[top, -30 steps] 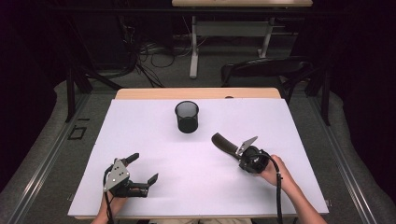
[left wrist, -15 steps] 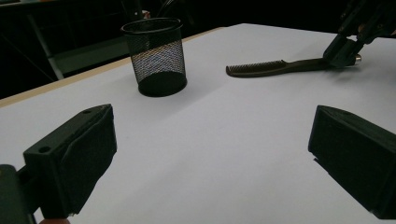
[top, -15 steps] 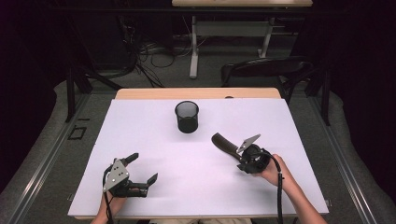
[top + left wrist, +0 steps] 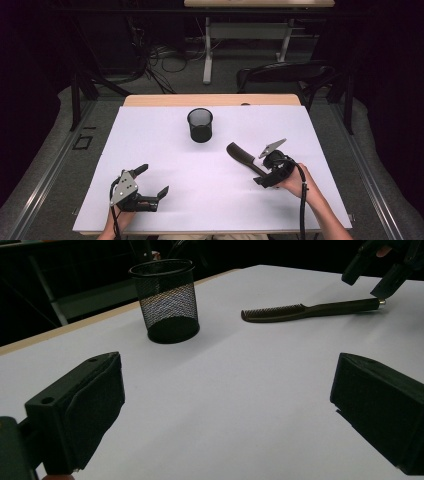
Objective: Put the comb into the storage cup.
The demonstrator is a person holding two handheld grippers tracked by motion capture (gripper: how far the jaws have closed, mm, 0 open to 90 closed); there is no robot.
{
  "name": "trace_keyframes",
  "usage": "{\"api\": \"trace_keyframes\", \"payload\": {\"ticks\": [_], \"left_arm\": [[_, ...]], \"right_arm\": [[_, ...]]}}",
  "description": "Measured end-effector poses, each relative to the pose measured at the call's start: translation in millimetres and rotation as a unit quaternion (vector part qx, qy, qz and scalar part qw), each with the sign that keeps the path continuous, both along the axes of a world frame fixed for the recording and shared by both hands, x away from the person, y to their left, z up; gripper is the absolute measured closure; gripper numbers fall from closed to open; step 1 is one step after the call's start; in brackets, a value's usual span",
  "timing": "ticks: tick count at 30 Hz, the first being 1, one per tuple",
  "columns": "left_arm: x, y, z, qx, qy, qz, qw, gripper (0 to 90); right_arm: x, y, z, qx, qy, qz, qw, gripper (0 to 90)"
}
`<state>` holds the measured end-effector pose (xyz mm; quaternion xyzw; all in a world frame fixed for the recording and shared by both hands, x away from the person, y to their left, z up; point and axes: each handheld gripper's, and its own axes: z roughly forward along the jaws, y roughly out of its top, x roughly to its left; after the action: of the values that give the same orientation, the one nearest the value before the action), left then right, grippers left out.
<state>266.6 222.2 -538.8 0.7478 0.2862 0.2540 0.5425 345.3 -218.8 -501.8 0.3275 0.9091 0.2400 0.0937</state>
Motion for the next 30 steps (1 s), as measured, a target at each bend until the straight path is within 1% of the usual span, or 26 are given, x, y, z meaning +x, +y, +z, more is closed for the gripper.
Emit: {"api": "trace_keyframes", "payload": {"ticks": [4, 8, 9, 11, 12, 13, 15, 16, 18, 20, 21, 22, 23, 25, 26, 28, 29, 30], "left_arm": [[-0.8, -0.6, 0.7, 0.001, -0.005, -0.001, 1.0000, 1.0], [-0.4, -0.7, 0.2, 0.002, -0.001, -0.001, 1.0000, 1.0], [-0.4, -0.7, 0.2, 0.002, -0.001, -0.001, 1.0000, 0.9], [-0.5, -0.7, 0.3, 0.003, -0.002, -0.001, 1.0000, 1.0], [-0.8, -0.8, 0.3, 0.003, -0.002, -0.001, 1.0000, 1.0], [-1.1, -0.8, 0.4, 0.003, -0.002, -0.001, 1.0000, 1.0], [-1.8, -1.1, 0.6, 0.002, -0.003, -0.001, 1.0000, 0.9], [-2.1, -1.1, 0.8, 0.001, -0.003, 0.000, 1.0000, 0.9], [-2.0, -0.9, 0.9, 0.002, -0.003, -0.001, 1.0000, 0.9], [-1.5, -1.1, 0.7, 0.001, -0.003, -0.001, 1.0000, 0.9], [-1.2, -1.3, 0.7, 0.001, -0.003, -0.001, 1.0000, 0.9], [-1.1, -1.5, 0.7, 0.002, -0.002, -0.001, 1.0000, 0.9], [-0.9, -1.8, 0.5, 0.002, -0.003, -0.001, 1.0000, 0.9], [-0.9, -2.1, 0.4, 0.004, -0.003, -0.002, 1.0000, 0.9], [-1.0, -2.2, 0.4, 0.004, -0.002, -0.002, 1.0000, 0.9], [-1.2, -2.1, 0.4, 0.004, -0.003, -0.002, 1.0000, 0.8], [-1.3, -1.8, 0.5, 0.004, -0.003, -0.002, 1.0000, 0.9], [-1.3, -1.7, 0.5, 0.004, -0.003, -0.002, 1.0000, 0.9]], "right_arm": [[-0.1, 0.2, 0.6, -0.005, 0.001, -0.004, 1.0000, 19.2], [0.5, 0.2, 2.7, -0.008, 0.007, -0.011, 0.9999, 14.7], [1.4, 0.4, 2.5, -0.011, 0.004, -0.012, 0.9999, 13.9], [2.5, 0.9, 3.0, -0.010, 0.008, -0.014, 0.9998, 10.1], [3.3, 1.4, 3.1, -0.014, 0.007, -0.012, 0.9998, 9.7], [3.9, 2.3, 3.6, -0.019, 0.006, -0.015, 0.9997, 9.1], [5.1, 2.5, 4.4, -0.021, 0.007, -0.015, 0.9996, 6.6], [5.1, 3.1, 4.2, -0.020, 0.006, -0.020, 0.9996, 6.1], [6.4, 3.1, 5.2, -0.028, 0.012, -0.020, 0.9993, 4.1], [7.2, 4.1, 4.5, -0.026, 0.010, -0.028, 0.9992, 3.2], [8.4, 3.9, 5.3, -0.028, 0.012, -0.025, 0.9992, 1.6], [9.0, 4.4, 6.5, -0.031, 0.016, -0.027, 0.9990, 1.1], [9.0, 4.7, 6.2, -0.028, 0.013, -0.030, 0.9991, 0.8], [10.5, 5.4, 7.3, -0.030, 0.013, -0.030, 0.9990, 0.0], [11.0, 5.9, 8.8, -0.036, 0.018, -0.031, 0.9987, 0.0], [12.3, 6.8, 8.1, -0.034, 0.014, -0.029, 0.9989, 0.0], [12.3, 7.9, 8.2, -0.036, 0.020, -0.032, 0.9986, 0.0], [13.7, 8.5, 7.2, -0.037, 0.018, -0.028, 0.9987, 0.0]]}}
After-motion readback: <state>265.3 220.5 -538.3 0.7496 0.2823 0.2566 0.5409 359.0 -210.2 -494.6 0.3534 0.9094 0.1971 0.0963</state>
